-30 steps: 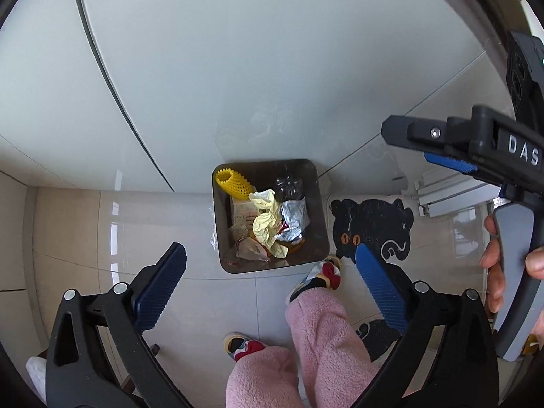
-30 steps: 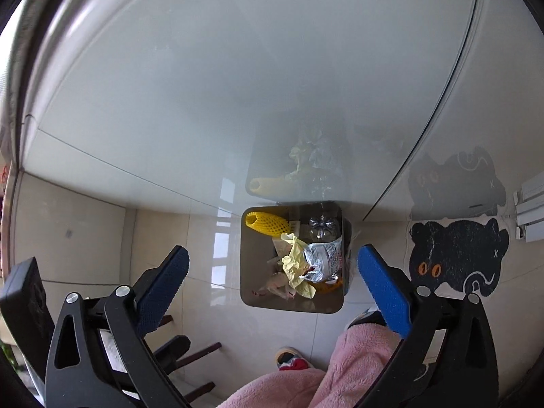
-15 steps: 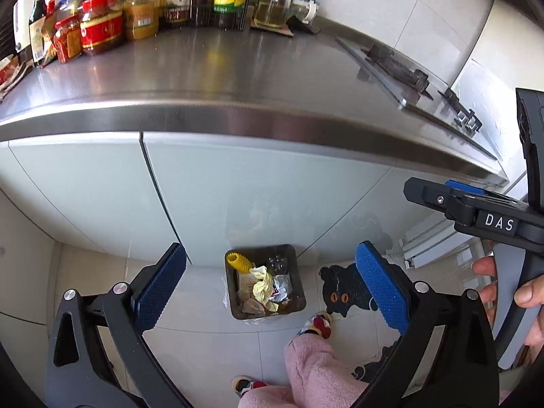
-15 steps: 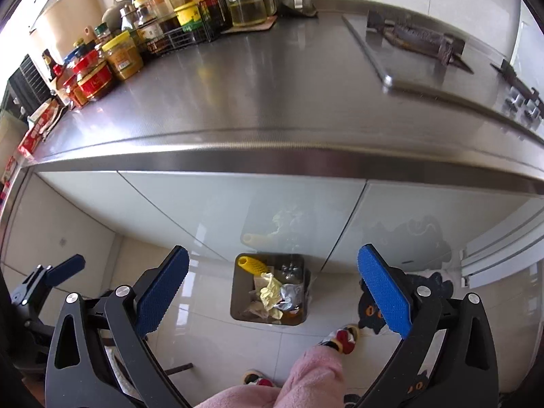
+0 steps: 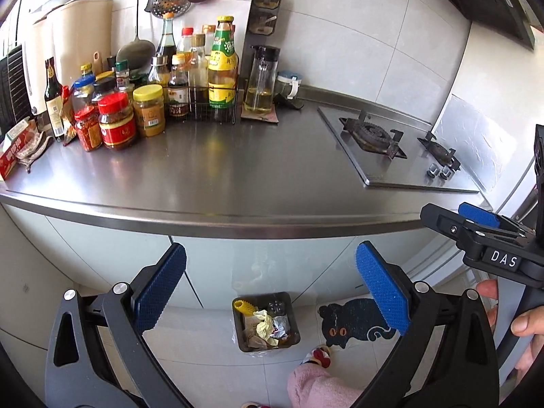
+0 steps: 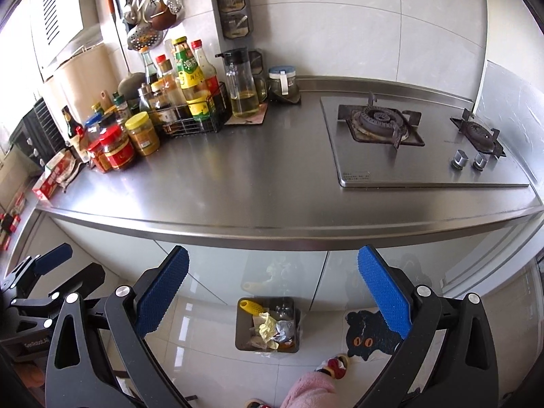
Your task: Collect trash
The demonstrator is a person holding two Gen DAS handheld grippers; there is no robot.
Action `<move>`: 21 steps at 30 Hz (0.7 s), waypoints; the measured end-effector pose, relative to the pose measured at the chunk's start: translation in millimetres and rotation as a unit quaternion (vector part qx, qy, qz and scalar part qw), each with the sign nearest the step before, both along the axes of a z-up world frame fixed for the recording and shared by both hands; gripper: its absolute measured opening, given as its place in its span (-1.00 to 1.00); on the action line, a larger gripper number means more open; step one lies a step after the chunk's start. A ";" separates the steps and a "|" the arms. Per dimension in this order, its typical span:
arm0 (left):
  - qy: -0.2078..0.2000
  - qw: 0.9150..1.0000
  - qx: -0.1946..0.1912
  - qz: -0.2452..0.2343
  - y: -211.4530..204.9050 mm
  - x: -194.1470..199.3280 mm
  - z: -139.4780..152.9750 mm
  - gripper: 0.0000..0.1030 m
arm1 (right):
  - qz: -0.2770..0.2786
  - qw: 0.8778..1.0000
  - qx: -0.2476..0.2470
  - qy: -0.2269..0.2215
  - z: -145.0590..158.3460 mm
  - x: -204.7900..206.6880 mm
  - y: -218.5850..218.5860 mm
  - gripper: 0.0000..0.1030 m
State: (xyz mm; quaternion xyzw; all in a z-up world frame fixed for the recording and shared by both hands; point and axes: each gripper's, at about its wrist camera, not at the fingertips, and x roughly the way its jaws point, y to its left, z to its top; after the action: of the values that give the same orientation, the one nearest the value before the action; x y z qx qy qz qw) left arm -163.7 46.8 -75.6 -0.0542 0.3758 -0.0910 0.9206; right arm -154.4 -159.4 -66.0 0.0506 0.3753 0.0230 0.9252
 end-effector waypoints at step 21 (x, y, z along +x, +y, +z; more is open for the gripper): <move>-0.046 0.999 0.028 0.002 -0.8 20.8 40.1 0.84 | -0.031 0.999 -0.017 -0.041 33.5 3.9 1.3 0.94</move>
State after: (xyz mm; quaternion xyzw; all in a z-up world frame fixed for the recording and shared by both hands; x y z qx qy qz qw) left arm -142.9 46.0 -35.5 -0.0246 0.3358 -0.0805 0.9382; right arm -150.5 -158.0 -32.4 0.0451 0.3353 -0.0103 0.9410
